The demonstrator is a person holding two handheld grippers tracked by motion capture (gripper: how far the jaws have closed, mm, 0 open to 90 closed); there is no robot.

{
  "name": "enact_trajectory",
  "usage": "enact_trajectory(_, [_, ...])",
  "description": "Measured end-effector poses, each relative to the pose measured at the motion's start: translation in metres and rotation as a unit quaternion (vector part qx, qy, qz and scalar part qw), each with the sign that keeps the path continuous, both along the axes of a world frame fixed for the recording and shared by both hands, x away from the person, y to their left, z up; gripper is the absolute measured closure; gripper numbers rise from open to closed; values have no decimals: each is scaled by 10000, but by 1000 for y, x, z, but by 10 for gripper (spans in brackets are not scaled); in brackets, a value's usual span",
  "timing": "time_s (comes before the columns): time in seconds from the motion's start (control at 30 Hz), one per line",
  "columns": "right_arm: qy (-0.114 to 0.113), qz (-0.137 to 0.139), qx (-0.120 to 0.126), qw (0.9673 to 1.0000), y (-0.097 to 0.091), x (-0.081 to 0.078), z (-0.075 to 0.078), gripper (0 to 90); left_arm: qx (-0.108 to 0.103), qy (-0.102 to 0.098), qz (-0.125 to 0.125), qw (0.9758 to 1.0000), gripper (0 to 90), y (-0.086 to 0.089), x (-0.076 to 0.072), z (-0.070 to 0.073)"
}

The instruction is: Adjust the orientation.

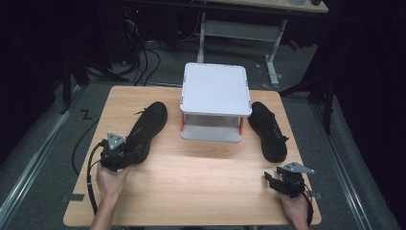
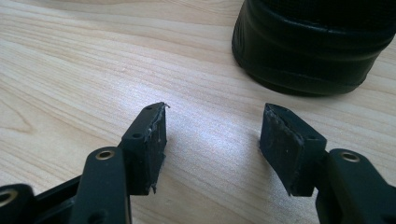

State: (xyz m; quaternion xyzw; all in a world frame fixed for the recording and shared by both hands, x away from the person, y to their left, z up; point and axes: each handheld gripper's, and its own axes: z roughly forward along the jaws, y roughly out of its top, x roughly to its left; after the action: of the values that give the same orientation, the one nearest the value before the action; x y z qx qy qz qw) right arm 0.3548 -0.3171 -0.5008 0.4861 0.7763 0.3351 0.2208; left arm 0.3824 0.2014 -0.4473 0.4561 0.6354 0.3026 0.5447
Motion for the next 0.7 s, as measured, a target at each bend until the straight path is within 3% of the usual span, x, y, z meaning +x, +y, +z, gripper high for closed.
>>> enact_trajectory(0.2, [-1, 1, -1, 10000, 0, 0, 0, 410, -80, 93, -14, 9999, 355, -1, 19, -2])
enact_trajectory(0.33, [-1, 0, -1, 10000, 0, 0, 0, 410, 172, 219, -52, 9996, 413, -6, 34, -10])
enact_trajectory(0.5, [0, 0, -1, 10000, 0, 0, 0, 410, 259, 274, -170, 9991, 480, -10, 41, -15])
enact_trajectory(0.7, [2, -4, 2, 10000, 0, 0, 0, 410, 199, 263, -301, 9990, 599, -9, 43, -17])
